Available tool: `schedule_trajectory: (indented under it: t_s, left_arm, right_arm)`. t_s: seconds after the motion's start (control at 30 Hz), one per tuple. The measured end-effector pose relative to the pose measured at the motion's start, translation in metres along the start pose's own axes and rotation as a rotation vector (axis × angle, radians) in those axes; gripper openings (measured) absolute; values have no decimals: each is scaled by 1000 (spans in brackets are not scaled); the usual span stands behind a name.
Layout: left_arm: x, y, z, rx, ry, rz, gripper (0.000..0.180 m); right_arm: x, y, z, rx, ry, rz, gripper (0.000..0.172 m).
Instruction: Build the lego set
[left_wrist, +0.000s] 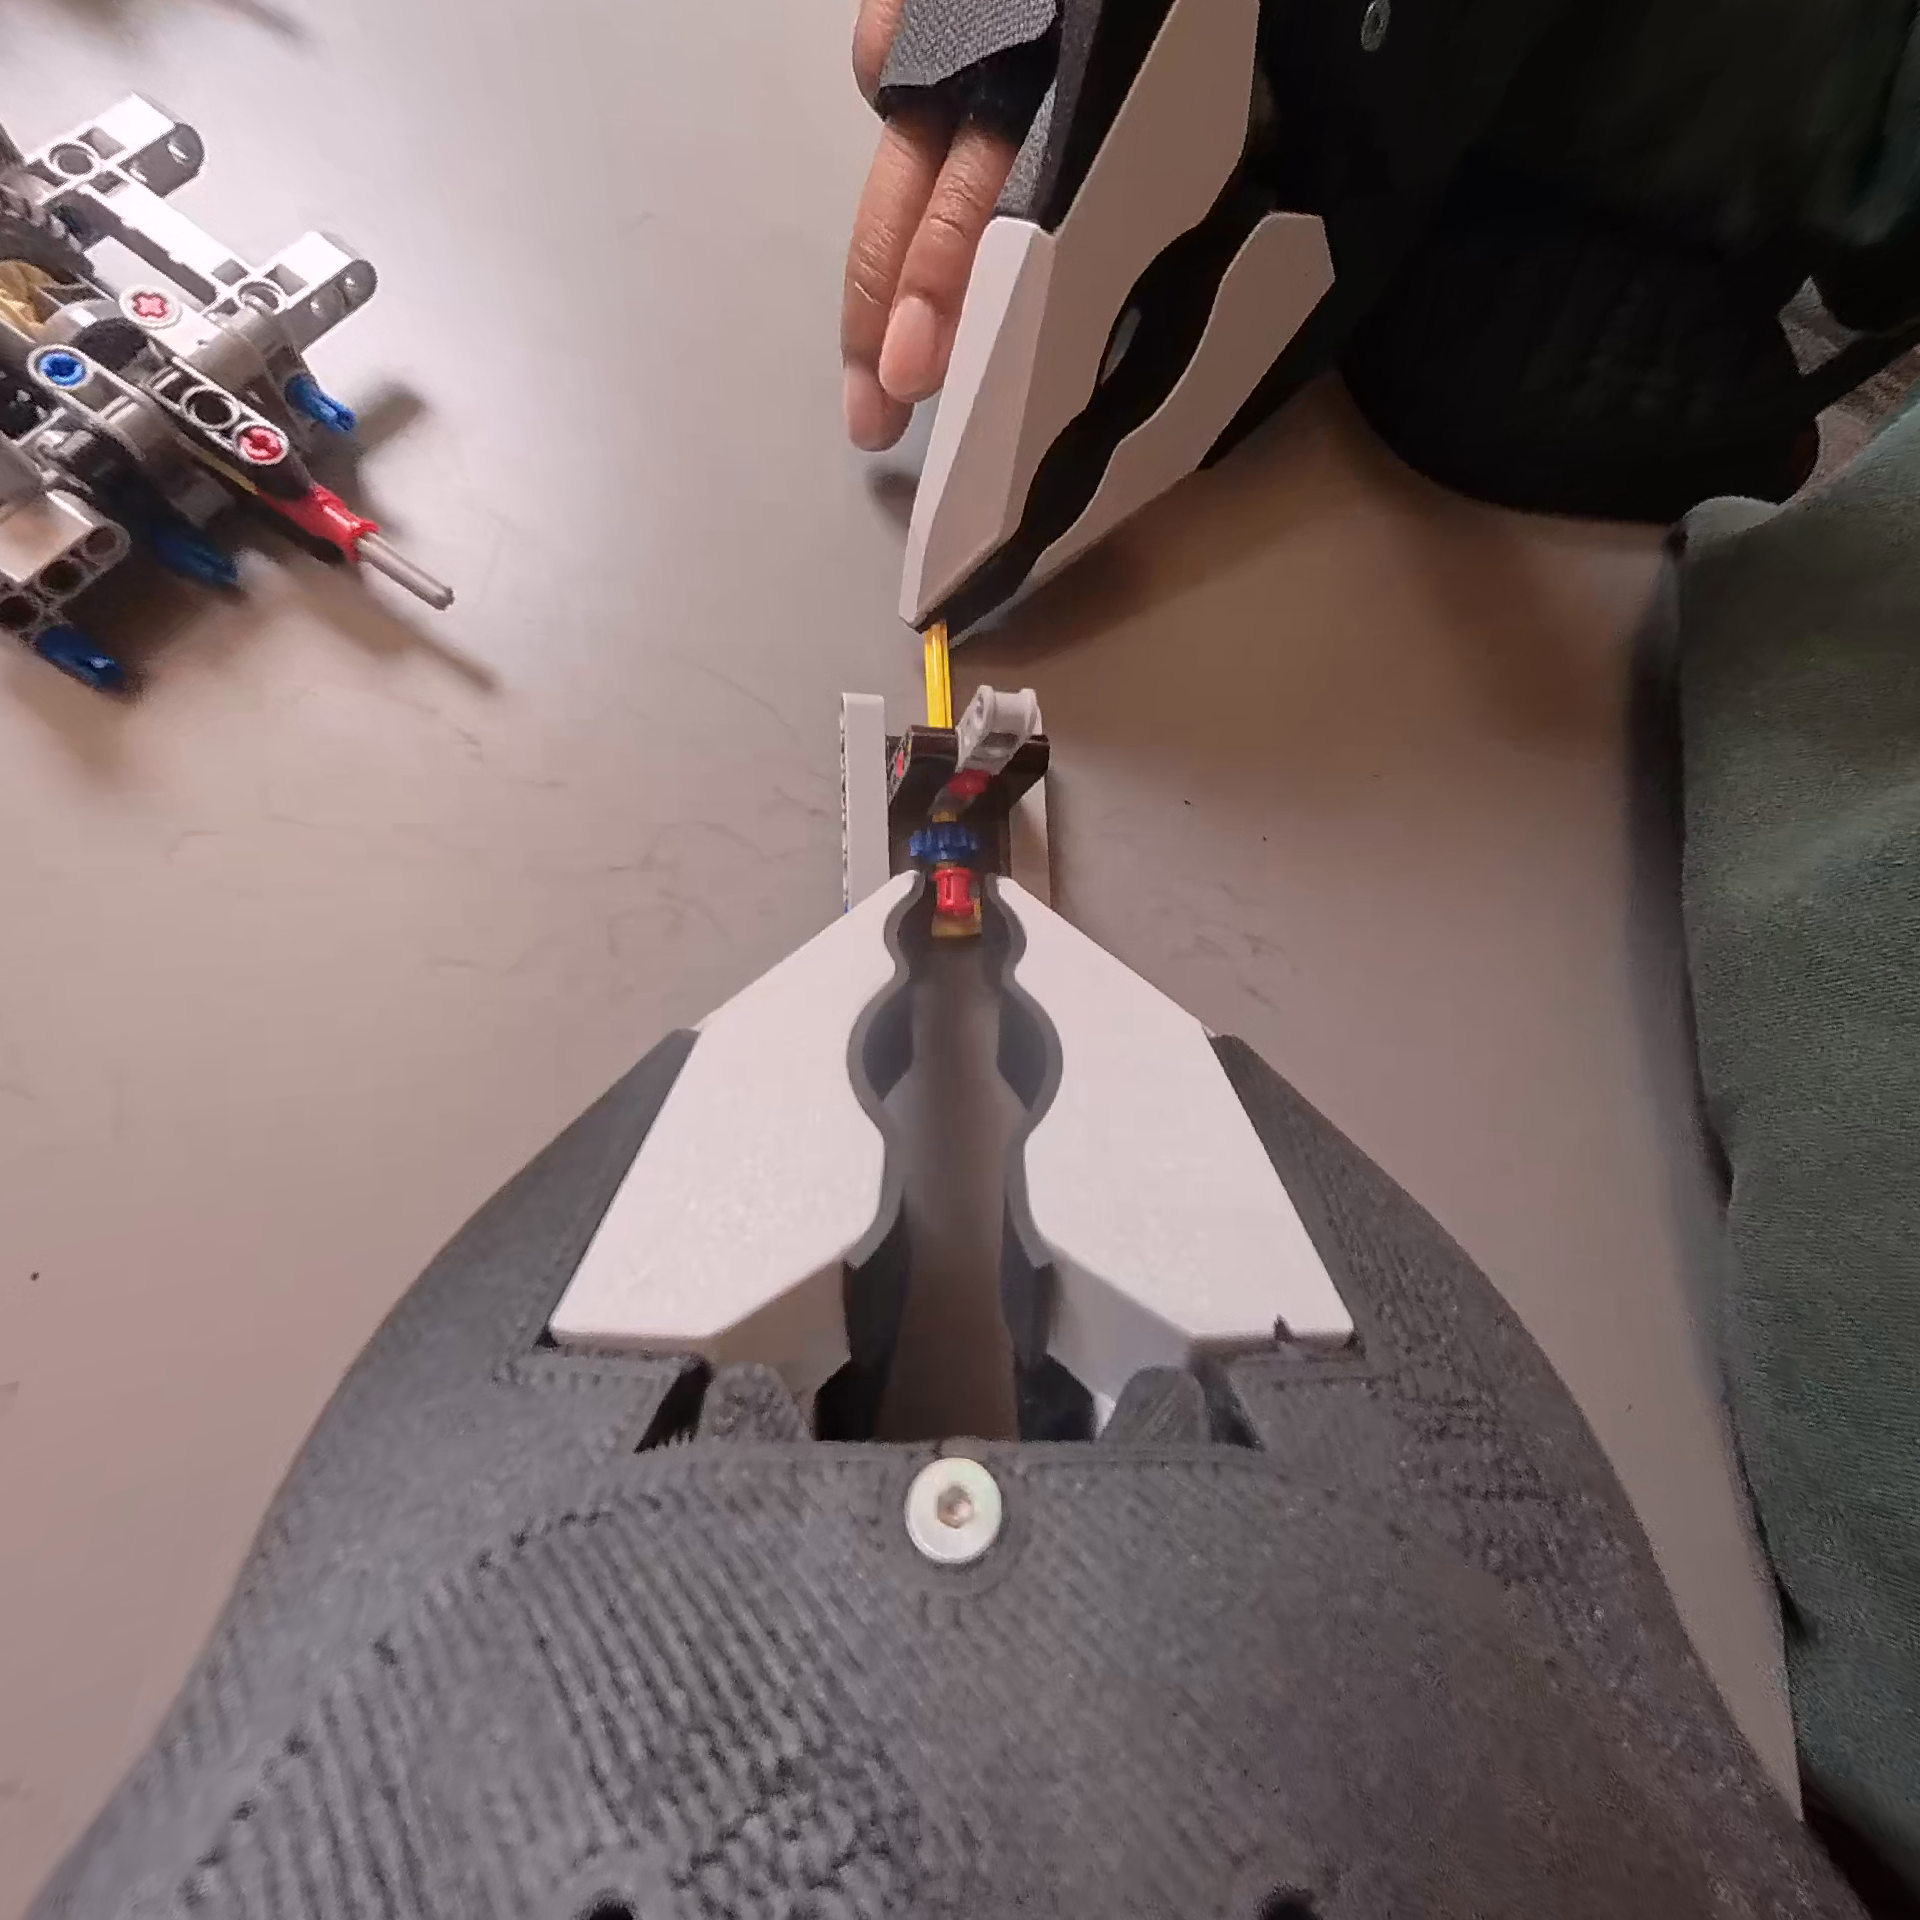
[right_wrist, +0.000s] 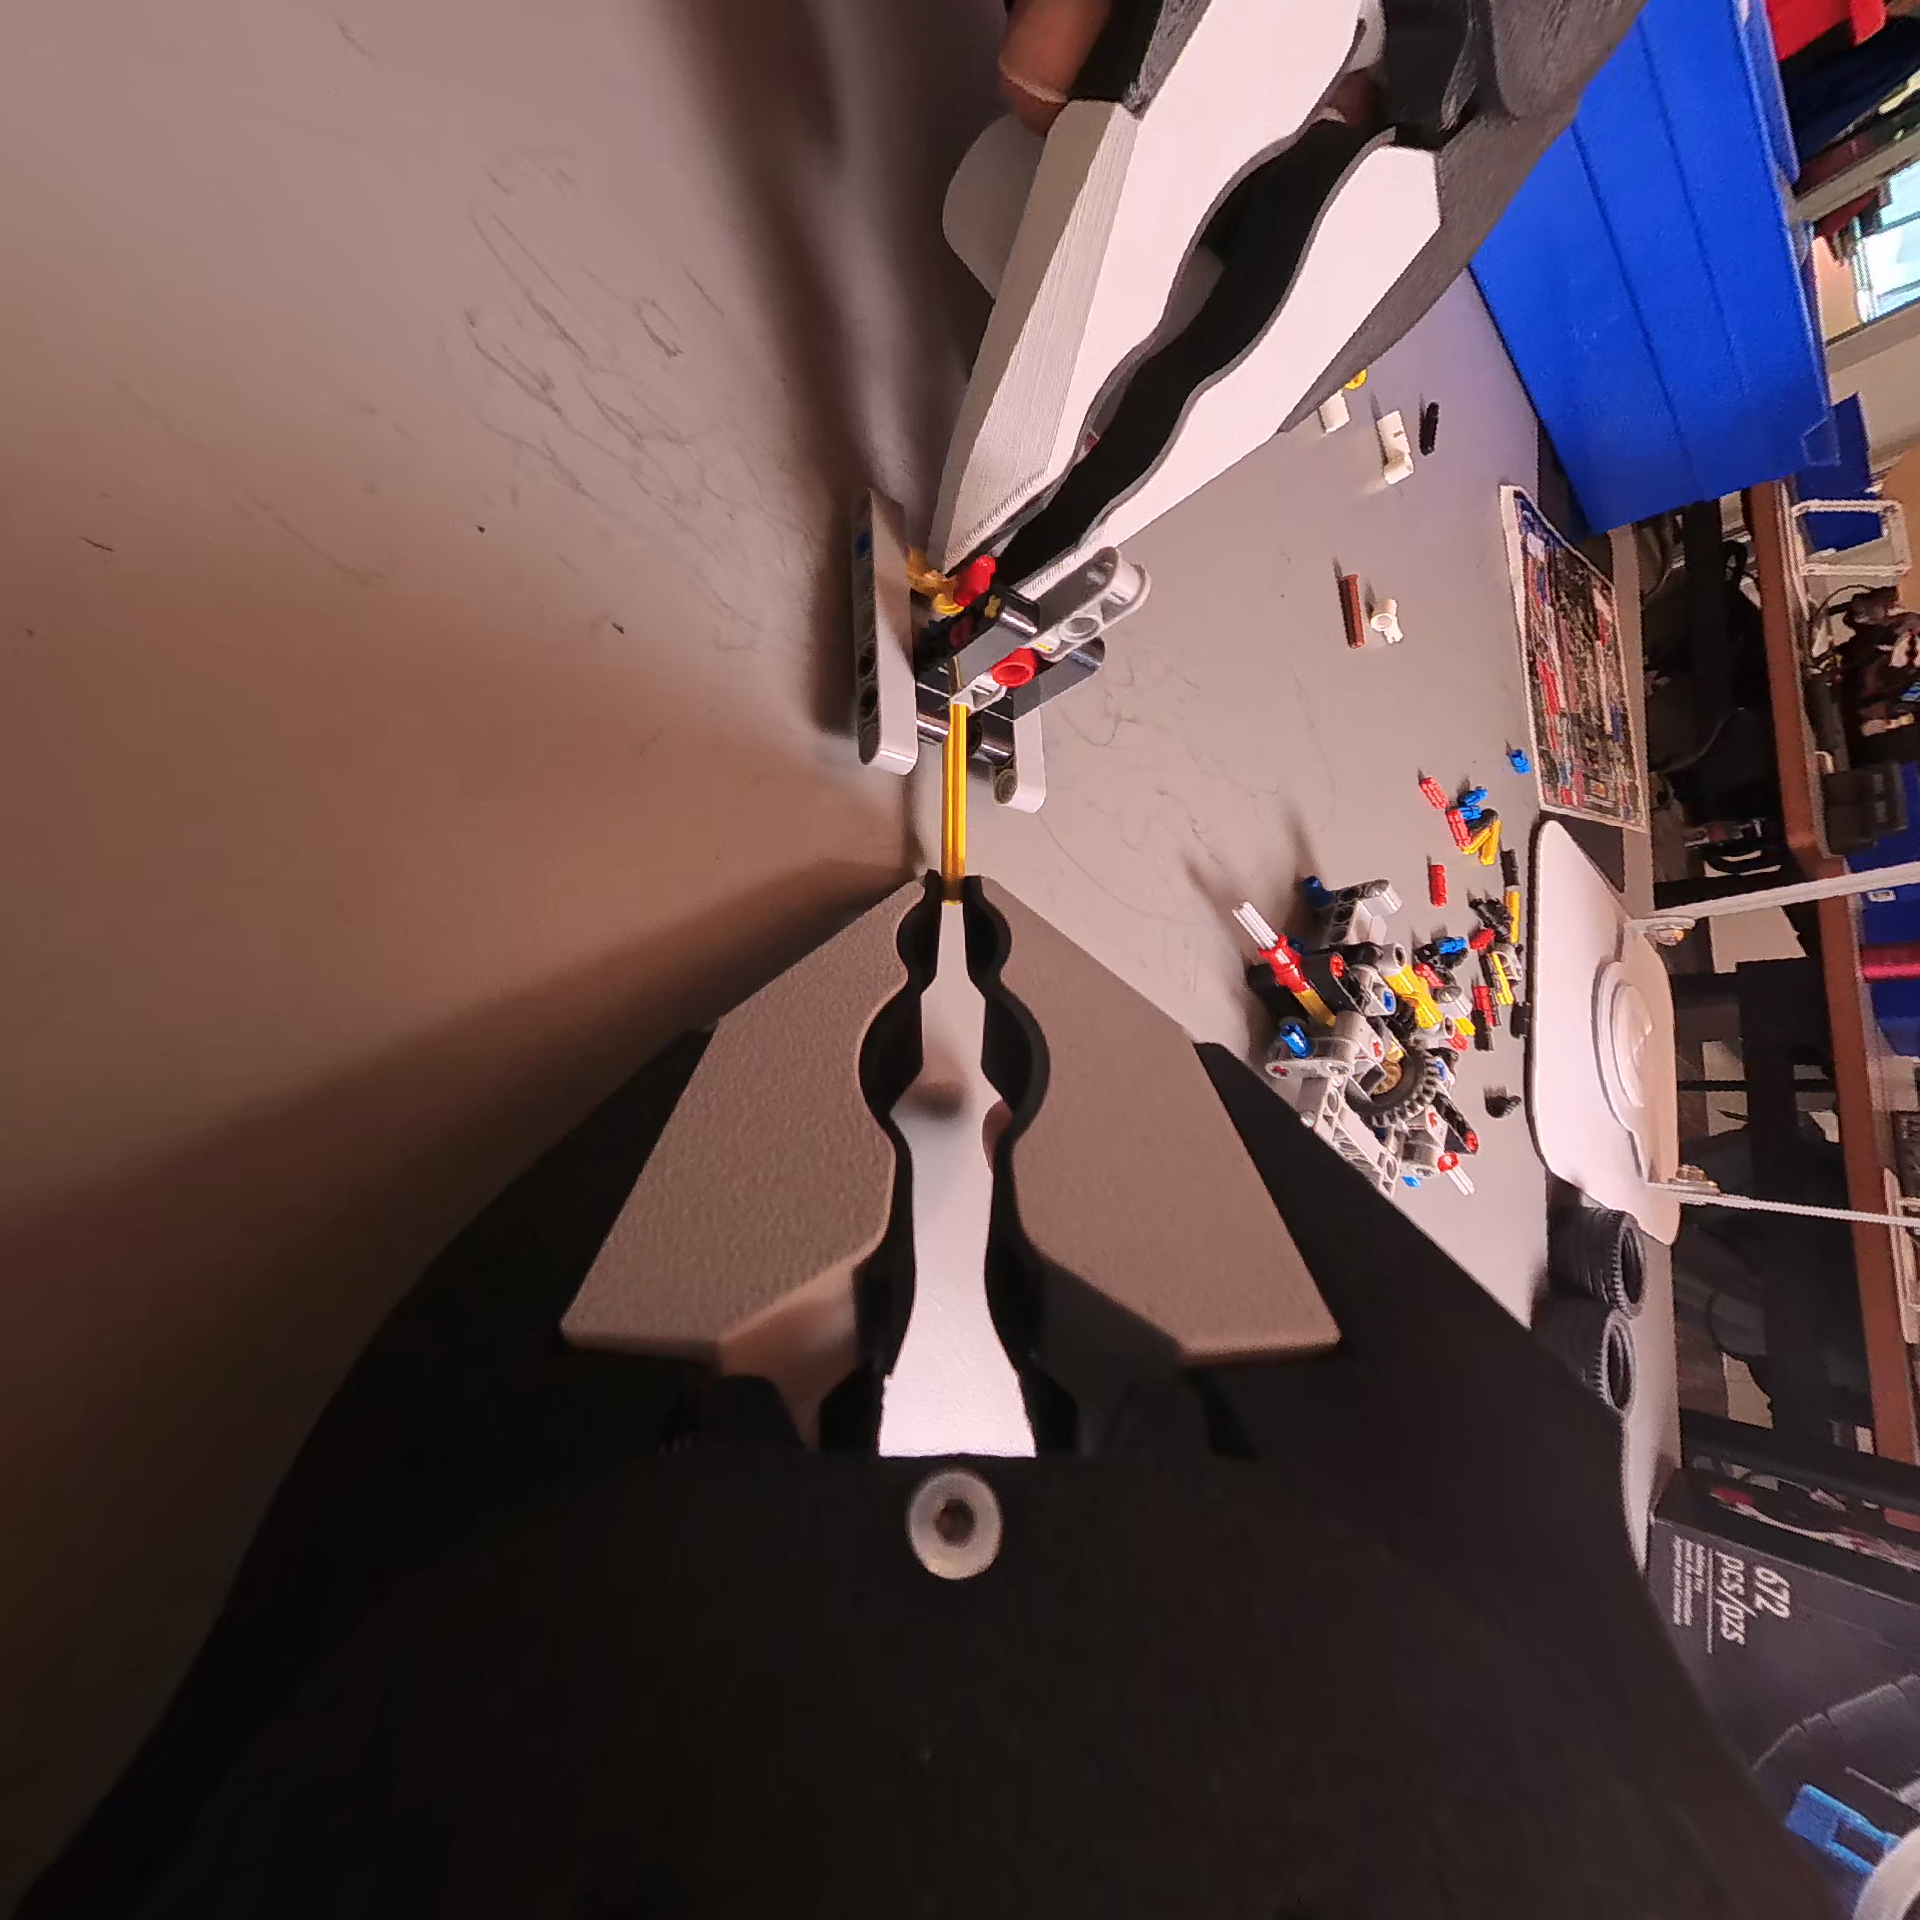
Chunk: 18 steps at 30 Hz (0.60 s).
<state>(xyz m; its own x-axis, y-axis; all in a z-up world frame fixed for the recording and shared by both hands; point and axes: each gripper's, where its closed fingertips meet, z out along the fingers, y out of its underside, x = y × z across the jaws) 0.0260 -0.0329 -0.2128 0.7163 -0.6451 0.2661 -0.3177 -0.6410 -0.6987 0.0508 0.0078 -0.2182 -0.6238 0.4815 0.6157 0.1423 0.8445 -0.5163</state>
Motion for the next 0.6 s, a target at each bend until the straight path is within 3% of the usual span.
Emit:
schedule_trajectory:
  t_s: [0.33,0.6]
  left_arm:
    - [-6,4,-6,-69,-99,122,9]
    - [-8,5,-6,-66,-112,121,7]
  right_arm:
    - [0,0,0,-2,0,1,2]
    - [0,0,0,-3,1,0,2]
